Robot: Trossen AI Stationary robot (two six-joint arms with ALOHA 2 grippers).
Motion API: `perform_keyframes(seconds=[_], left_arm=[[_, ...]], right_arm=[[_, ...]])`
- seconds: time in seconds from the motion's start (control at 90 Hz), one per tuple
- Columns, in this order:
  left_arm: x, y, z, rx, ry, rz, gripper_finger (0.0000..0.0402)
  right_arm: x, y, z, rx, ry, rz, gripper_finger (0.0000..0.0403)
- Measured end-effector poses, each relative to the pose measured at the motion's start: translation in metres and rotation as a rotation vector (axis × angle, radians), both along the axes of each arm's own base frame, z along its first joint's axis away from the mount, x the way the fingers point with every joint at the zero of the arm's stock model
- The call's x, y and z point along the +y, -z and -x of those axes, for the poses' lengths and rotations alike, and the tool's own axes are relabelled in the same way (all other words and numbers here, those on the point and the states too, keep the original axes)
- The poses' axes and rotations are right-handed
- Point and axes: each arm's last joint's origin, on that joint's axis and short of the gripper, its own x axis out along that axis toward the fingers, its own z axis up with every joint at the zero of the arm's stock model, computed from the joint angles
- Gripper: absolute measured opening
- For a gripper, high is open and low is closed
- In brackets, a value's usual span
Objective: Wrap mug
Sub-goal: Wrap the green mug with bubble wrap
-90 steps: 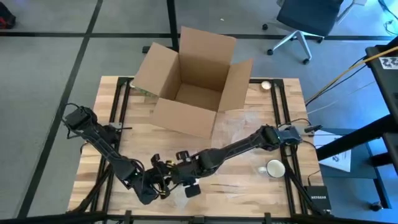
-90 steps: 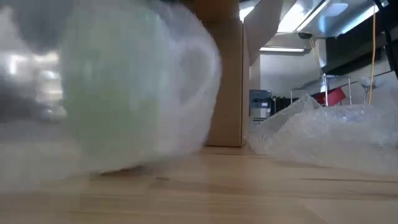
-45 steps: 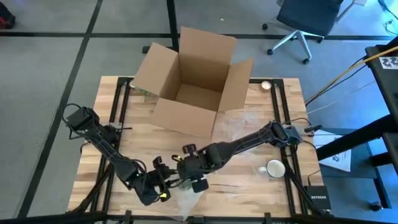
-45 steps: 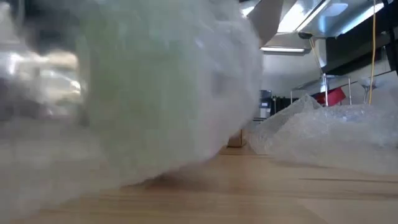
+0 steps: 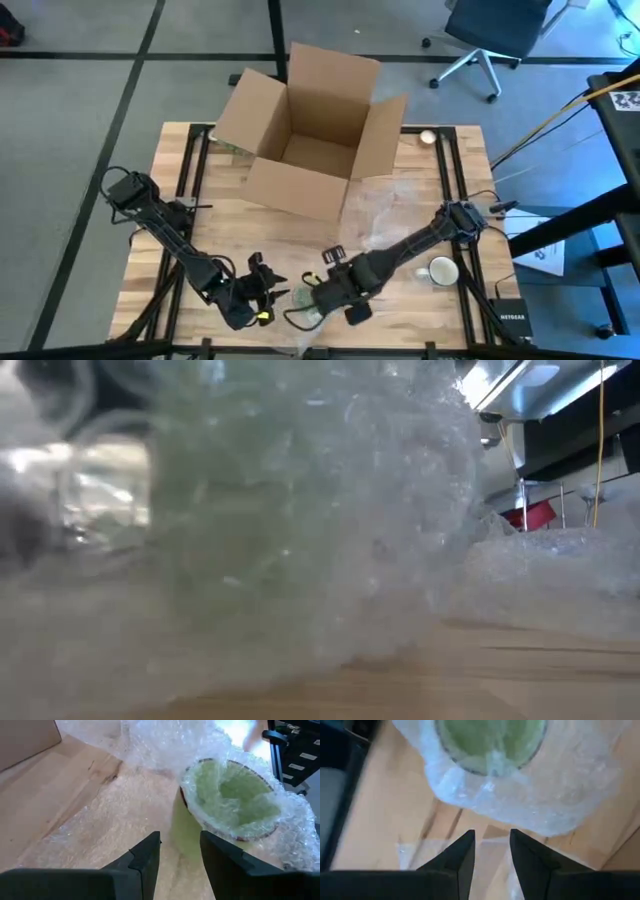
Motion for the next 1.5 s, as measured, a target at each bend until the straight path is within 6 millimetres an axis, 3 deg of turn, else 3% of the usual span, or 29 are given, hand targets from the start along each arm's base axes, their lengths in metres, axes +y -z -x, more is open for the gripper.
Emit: perform_keyframes(seconds=[0.067,0.233,0.478,0.744,1.0,1.367,1.5], left_arm=[[0.0,0.0,0.0,0.0,-0.001,0.0,0.0124],[0.001,-0.004,0.0,-0.01,-0.003,0.008,0.0124],[0.001,-0.014,-0.006,-0.068,0.029,0.024,0.0124],[0.01,-0.005,-0.039,-0.104,0.11,0.112,0.0124],[0.012,0.015,-0.056,-0.097,0.116,0.168,0.0124],[0.011,0.025,-0.055,-0.06,0.134,0.158,0.0124],[0.011,0.022,-0.056,-0.074,0.133,0.161,0.0124]], right_arm=[[0.001,0.001,0.012,-0.026,0.011,-0.015,0.0111],[-0.006,0.032,0.035,-0.083,0.11,-0.001,0.0111],[-0.004,0.076,0.029,-0.264,0.149,-0.125,0.0111],[0.0,0.076,0.021,-0.402,0.173,-0.166,0.0111],[-0.002,0.079,0.019,-0.397,0.157,-0.137,0.0111],[-0.002,0.035,0.018,-0.435,0.117,-0.134,0.0111],[-0.002,0.033,0.019,-0.413,0.108,-0.145,0.0111]])
